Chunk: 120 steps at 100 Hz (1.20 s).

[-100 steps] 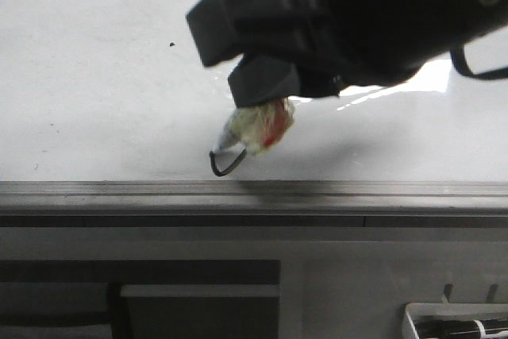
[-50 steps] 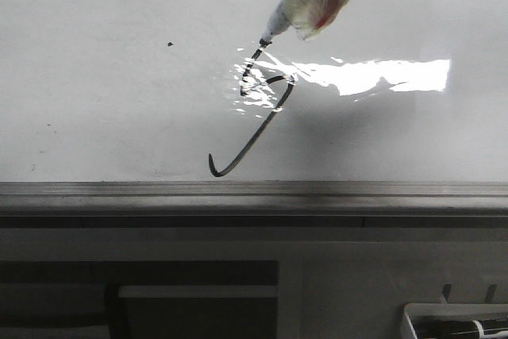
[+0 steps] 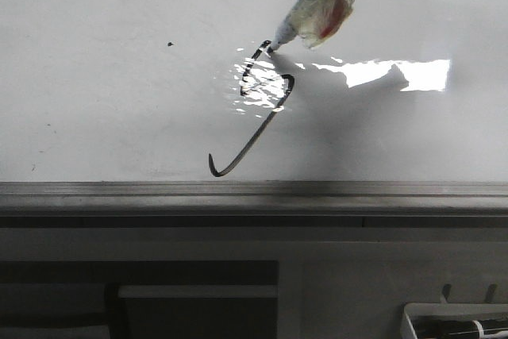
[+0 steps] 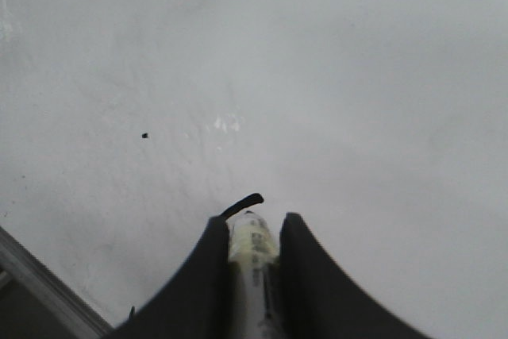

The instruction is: Write number 5 on whiteboard

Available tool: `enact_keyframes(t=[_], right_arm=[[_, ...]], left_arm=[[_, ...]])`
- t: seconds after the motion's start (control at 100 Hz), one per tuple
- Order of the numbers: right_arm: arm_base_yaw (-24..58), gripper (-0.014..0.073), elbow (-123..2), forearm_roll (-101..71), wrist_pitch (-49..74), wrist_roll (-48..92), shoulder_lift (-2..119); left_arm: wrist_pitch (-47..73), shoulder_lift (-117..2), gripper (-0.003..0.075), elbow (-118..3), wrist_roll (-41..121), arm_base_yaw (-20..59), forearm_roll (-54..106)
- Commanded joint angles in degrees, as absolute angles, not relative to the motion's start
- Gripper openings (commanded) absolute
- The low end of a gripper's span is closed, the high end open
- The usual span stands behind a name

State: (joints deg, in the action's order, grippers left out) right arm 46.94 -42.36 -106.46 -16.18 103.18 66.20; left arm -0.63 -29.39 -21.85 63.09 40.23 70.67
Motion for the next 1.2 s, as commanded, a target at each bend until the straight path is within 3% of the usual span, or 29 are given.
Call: enact_keyframes(t=[0.0,0.48,1.19], right_arm=[[46.5,-0.0049,-44.4,-106.1,-14.0,103.9,65.9],[46.5,-0.0049,-44.4,-106.1,-16.0,103.9,68.0],[46.5,-0.0051,-41.1,-106.1,-32.1,103.9,62.8]], left_arm=[[-2.2,-29.4,-0.0020,-23.5,62.5,40.2,70.6],[-2.1,-29.4,-0.0020,-23.5,62.5,40.2,70.6],[-2.1,-29.4,-0.0020,-23.5,62.5,40.2,70.6]])
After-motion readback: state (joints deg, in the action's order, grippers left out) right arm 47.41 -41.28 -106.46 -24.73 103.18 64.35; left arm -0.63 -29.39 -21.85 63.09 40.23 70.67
